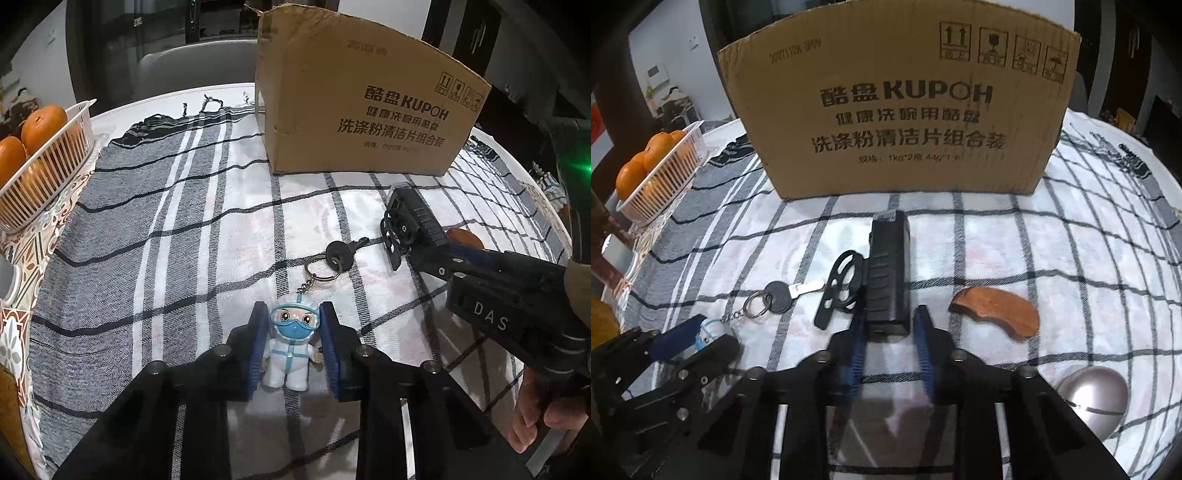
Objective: Organize rigid objects
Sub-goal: 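Close the left tool on the astronaut figure while the right tool grips the black bike light, then lift and carry the astronaut figure and bike light over the cardboard box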
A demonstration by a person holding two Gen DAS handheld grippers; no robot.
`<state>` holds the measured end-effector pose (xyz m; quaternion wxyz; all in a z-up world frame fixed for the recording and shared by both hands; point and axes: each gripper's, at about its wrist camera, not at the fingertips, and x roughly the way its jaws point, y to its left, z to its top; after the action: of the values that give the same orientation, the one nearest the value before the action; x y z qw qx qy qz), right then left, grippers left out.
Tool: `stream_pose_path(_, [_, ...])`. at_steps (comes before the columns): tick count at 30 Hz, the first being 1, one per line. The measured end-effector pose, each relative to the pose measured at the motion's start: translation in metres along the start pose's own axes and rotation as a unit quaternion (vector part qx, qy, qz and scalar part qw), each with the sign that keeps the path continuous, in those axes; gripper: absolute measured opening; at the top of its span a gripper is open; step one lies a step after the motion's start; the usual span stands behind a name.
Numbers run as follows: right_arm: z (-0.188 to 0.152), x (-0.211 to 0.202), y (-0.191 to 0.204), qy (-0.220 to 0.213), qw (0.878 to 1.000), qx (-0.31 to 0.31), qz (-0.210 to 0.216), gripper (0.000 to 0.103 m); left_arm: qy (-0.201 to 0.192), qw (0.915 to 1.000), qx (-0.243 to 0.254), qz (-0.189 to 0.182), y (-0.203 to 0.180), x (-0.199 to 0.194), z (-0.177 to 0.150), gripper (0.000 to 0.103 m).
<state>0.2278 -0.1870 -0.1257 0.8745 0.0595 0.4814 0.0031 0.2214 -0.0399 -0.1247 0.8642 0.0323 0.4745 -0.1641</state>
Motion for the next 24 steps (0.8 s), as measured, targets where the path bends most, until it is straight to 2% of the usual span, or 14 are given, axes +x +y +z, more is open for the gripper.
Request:
stream_pose_path(12, [0.004,-0.030,0.002,-0.036,0.999,-0.011,0.003,0.022,-0.029,0.9993,-0.022,-0.012,0.002,-0.021,-0.001,0.027])
stream_pose_path(24, [0.012,-0.048,-0.001,-0.054,0.998,-0.002,0.021,0.022,-0.054,0.9983,-0.018,-0.011,-0.002,-0.038,0.009,0.027])
